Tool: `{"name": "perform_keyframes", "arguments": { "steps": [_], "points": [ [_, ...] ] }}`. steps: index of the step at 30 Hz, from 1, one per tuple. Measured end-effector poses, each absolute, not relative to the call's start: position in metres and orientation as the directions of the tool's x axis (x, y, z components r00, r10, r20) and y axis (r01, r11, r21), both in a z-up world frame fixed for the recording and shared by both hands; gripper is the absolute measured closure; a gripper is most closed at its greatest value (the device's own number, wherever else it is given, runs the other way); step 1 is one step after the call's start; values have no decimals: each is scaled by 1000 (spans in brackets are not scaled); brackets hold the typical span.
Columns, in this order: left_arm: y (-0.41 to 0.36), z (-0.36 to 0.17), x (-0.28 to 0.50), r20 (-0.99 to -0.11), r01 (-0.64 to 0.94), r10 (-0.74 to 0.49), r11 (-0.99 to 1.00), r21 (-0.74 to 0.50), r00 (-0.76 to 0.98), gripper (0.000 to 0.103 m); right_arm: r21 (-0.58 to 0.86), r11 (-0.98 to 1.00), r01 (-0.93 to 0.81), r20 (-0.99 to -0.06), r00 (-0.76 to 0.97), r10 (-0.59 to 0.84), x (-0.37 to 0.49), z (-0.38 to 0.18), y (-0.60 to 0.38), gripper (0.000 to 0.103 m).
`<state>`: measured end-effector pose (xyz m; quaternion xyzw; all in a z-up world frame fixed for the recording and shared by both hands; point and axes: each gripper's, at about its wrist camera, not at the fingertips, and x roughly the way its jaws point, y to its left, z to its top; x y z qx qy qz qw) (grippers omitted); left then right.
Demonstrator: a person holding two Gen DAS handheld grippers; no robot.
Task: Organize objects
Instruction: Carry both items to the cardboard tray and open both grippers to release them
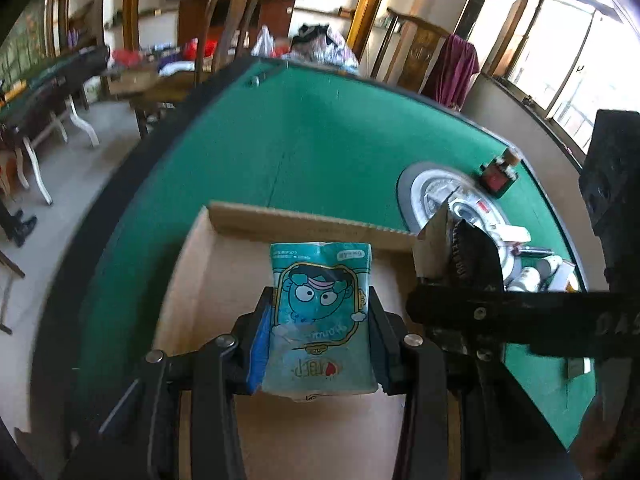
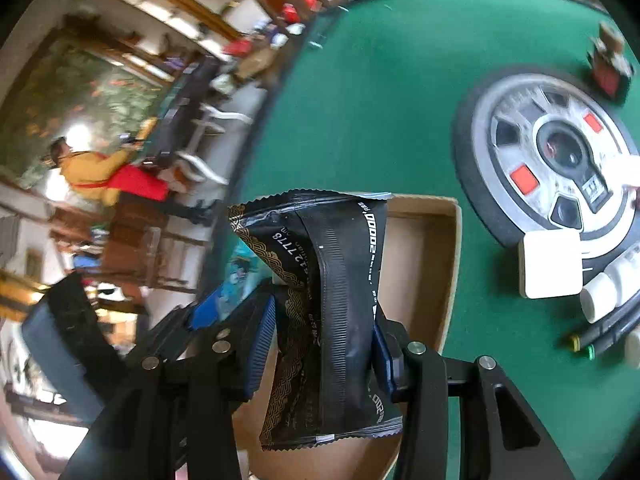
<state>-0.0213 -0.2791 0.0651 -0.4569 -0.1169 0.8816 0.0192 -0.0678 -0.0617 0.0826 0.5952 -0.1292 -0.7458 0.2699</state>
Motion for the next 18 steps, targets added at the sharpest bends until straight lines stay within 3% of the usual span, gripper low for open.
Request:
{"name": "perform_keyframes", "arguments": {
  "steps": [5,13,18],
  "points": [
    [-281,37,-42,-814,91,151,-966,-242,-561,62,479,-855,200,-845,-160,-511,-85,53,-66,54],
    [-280,27,-52,-816,108,133,-967,-232,-563,57,421,-878,226,-861,-205,-465,-97,50,-85,53],
    [-293,32,-48,-814,156,98,-962,-225,-572,41,421,-880,221,-862,-204,-464,-87,65,-86,53]
  ]
}}
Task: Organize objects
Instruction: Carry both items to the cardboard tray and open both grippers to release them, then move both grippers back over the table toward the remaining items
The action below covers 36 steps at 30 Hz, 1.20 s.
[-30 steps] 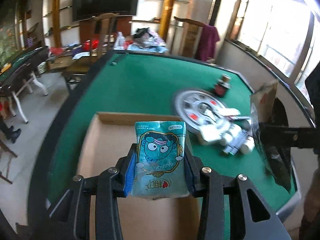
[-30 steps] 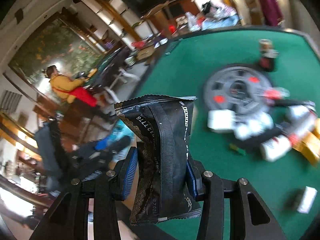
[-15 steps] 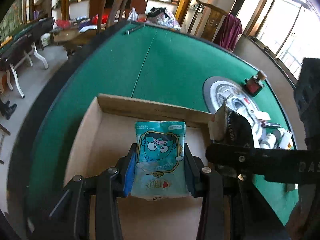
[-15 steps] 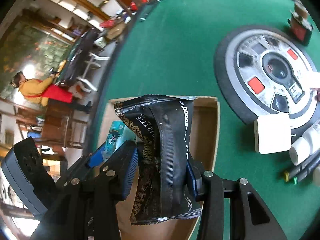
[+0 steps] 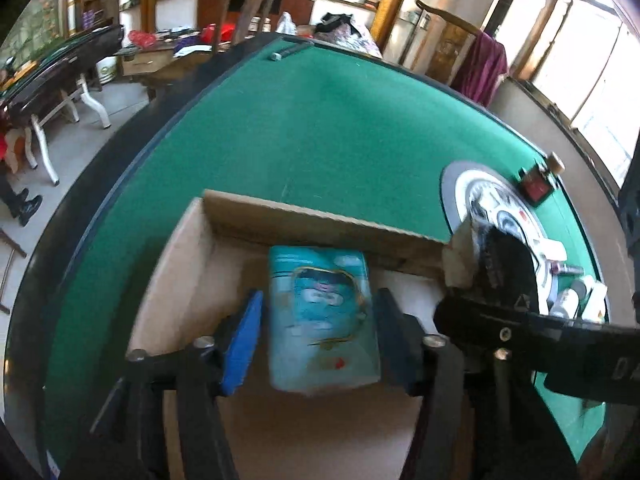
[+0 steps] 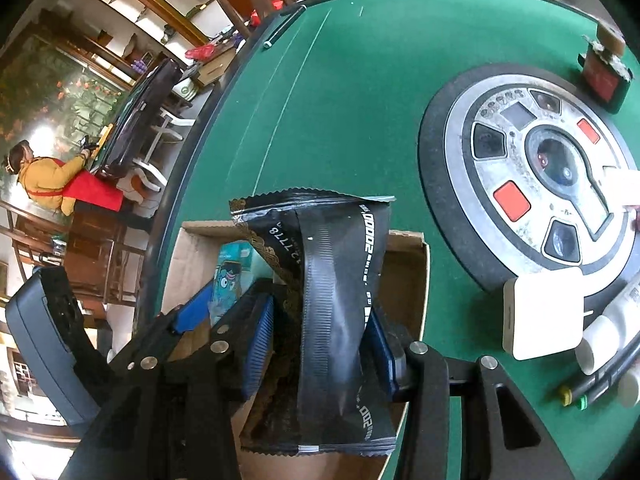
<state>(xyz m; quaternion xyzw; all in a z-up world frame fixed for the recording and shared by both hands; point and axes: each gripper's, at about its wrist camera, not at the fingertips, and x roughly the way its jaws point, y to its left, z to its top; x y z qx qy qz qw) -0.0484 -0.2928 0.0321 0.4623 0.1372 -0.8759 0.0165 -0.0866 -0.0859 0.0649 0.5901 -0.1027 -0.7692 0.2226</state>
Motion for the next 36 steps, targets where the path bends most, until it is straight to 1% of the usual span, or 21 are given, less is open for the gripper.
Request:
{"name": "perform_keyframes", "arguments": {
  "steps": [3,8,9,10,11,12,16,19,20,22,24,26,27,28,29,31,32,33,34,36],
  "points": [
    [-298,39,-44,-812,169,55,-968,-187,-581,35,422,-878,226,-860,-204,-467,-78,68,-87,53],
    [-304,42,-35,-814,184,50,-964,-190,-578,34,436,-872,224,-858,-188,-478,-73,66,-80,51],
    [-307,43,-32,-811,189,55,-961,-201,-582,33,444,-868,222,-855,-183,-485,-71,66,-78,49],
    [-311,45,-29,-808,192,61,-958,-212,-586,31,453,-865,214,-854,-174,-490,-70,66,-77,41],
    [-315,47,-25,-803,201,69,-952,-230,-592,29,456,-866,203,-855,-170,-490,-70,65,-76,37],
    [-317,49,-24,-800,207,72,-948,-240,-596,28,456,-868,197,-855,-175,-489,-69,65,-75,36],
    [-325,60,-7,-781,232,79,-932,-279,-619,24,450,-865,221,-840,-222,-494,-57,81,-61,34],
    [-320,73,7,-769,235,82,-927,-293,-634,19,399,-876,272,-837,-284,-469,-46,111,-48,29],
    [-315,78,11,-762,224,88,-928,-296,-641,18,365,-886,287,-837,-316,-447,-40,122,-41,28],
    [-303,87,20,-751,198,102,-933,-299,-652,17,276,-913,302,-832,-400,-384,-27,147,-21,20],
    [-285,97,29,-736,152,133,-940,-307,-663,17,207,-933,295,-820,-467,-330,-15,169,-3,18],
    [-266,106,33,-724,101,173,-943,-318,-668,17,179,-935,306,-766,-554,-327,2,194,18,18],
    [-254,109,35,-717,70,197,-943,-324,-668,16,162,-940,301,-730,-604,-319,9,204,27,15],
    [-243,113,37,-711,38,221,-944,-328,-668,16,134,-949,285,-678,-672,-298,19,215,40,5],
    [-229,116,38,-704,-1,247,-944,-330,-665,15,97,-963,250,-609,-751,-257,30,224,54,0],
    [-202,119,41,-697,-72,287,-944,-321,-657,14,79,-980,181,-508,-839,-196,49,222,73,0],
    [-186,118,41,-698,-105,301,-945,-310,-649,14,87,-987,135,-516,-841,-161,48,211,89,0],
    [-174,116,41,-705,-127,308,-946,-299,-639,14,90,-993,77,-583,-804,-115,40,197,103,0],
    [-164,114,41,-712,-144,313,-946,-290,-629,14,117,-993,15,-680,-728,-91,29,172,123,0],
    [-135,106,40,-731,-197,334,-942,-270,-595,14,251,-967,-41,-748,-642,-167,22,129,157,0]
  ]
}}
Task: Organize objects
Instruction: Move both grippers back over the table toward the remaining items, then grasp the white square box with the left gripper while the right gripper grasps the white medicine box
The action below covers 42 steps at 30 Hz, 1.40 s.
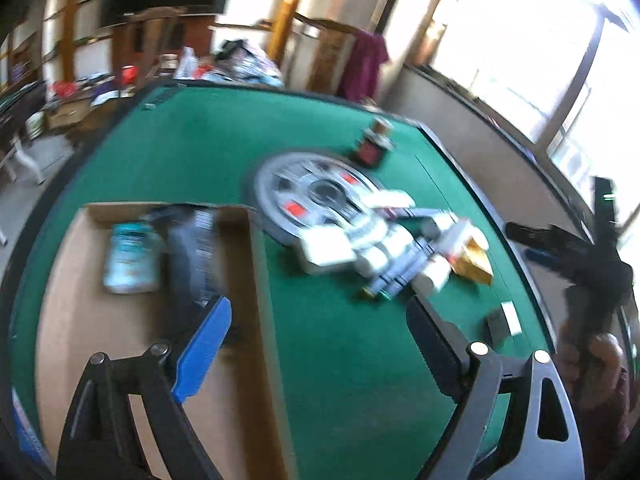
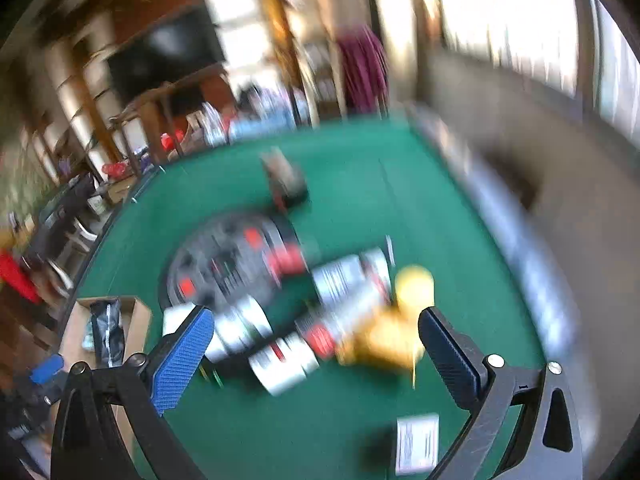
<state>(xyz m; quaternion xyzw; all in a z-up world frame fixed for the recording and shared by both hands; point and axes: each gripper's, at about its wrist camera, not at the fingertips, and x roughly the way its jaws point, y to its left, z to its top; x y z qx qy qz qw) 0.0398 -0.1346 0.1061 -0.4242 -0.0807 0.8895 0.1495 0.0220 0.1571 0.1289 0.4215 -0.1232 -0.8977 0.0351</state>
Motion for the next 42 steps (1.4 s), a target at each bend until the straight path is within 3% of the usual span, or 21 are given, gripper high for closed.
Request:
{"name": "perform_keyframes", "arguments": {
  "steps": [3,7,12,18,24,25,27,31,42],
  "points": [
    [-98,93,37,-758,-255,331,-941,-222,-563,14,360,-919,-163,-781,-591,-201,27,77,204,0],
    [-64,79,27,-782,-310,304,-939,-149,-544,14,358,-907,-221,-754,-641,-141,38,54,240,0],
    [-58,82,-8,-774,-253,216,-965,-75,-595,15,395,-887,-237,-723,-676,-141,38,42,263,0],
    [-75,72,-62,-797,-118,133,-990,-77,-589,15,466,-856,-223,-702,-683,-204,33,32,276,0],
    [-62,40,-91,-857,-106,15,-993,46,-515,15,474,-859,-196,-698,-679,-230,31,36,273,0],
    [-62,35,-92,-866,-104,-3,-993,63,-500,20,475,-858,-195,-698,-678,-232,32,36,273,0],
    [-64,33,-87,-867,-115,59,-993,-2,-495,44,475,-858,-193,-697,-678,-234,31,36,273,0],
    [-59,36,-70,-863,-143,52,-989,24,-502,45,474,-861,-187,-700,-673,-239,27,37,272,0],
    [-60,29,-39,-856,-121,111,-991,-57,-504,45,447,-878,-173,-710,-665,-231,25,41,270,0]
  ]
}}
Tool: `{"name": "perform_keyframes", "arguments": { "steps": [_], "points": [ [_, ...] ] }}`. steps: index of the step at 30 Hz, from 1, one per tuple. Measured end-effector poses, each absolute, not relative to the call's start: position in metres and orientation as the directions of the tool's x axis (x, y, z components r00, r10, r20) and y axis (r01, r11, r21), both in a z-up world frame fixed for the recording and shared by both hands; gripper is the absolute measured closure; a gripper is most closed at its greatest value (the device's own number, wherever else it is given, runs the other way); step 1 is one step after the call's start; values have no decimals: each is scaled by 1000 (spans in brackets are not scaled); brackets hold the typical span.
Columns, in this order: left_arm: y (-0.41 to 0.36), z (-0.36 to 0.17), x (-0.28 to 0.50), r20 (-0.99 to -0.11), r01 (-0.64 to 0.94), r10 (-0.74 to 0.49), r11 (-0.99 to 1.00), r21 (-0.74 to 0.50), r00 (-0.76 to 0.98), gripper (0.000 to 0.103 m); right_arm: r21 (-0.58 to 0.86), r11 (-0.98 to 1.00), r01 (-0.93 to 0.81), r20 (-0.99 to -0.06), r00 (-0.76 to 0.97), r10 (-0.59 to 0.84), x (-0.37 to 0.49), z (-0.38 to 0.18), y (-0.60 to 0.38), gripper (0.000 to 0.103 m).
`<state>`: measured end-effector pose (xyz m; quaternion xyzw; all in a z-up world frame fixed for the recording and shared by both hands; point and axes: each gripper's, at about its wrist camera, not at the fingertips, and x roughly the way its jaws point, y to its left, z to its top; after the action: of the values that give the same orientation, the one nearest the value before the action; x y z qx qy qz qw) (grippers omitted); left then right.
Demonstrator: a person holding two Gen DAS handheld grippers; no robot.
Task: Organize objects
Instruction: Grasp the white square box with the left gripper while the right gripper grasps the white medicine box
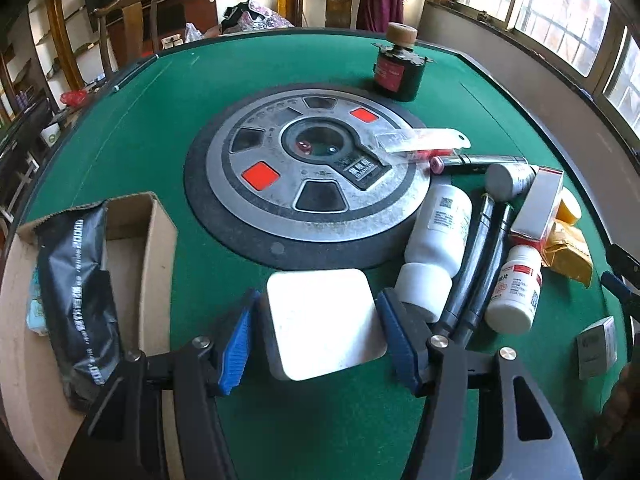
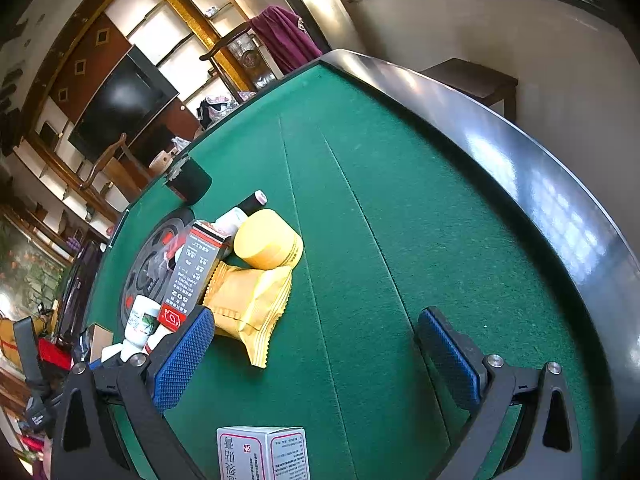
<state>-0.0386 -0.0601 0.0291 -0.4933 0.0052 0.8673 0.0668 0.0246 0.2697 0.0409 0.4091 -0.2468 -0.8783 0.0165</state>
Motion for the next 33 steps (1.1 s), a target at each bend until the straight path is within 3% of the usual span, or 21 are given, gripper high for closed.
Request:
{"name": "perform_keyframes", "arguments": {
  "steps": [5,13,19,29,31,33],
  "points": [
    [-65,37,-21,-839,-132,188,-981,-140,-510,49,438,-881,-178,-712,-667,-220,25,42,272,0],
    [-95,77,56,-731,-155,337,-939,-307,-593,48,392,-903,-178,-727,-661,-186,24,43,266,0],
    [-126,102,104,-659,-142,355,-924,-356,-663,48,355,-919,-174,-743,-649,-164,20,45,263,0],
    [-149,105,132,-628,-139,346,-924,-355,-697,48,269,-960,-84,-783,-600,-166,61,66,237,0],
    [-150,100,133,-633,-133,350,-922,-364,-691,48,237,-969,-69,-789,-595,-151,67,66,229,2],
    [-153,99,135,-636,-129,351,-921,-369,-688,48,175,-983,-54,-796,-596,-109,71,65,219,12]
  ]
}}
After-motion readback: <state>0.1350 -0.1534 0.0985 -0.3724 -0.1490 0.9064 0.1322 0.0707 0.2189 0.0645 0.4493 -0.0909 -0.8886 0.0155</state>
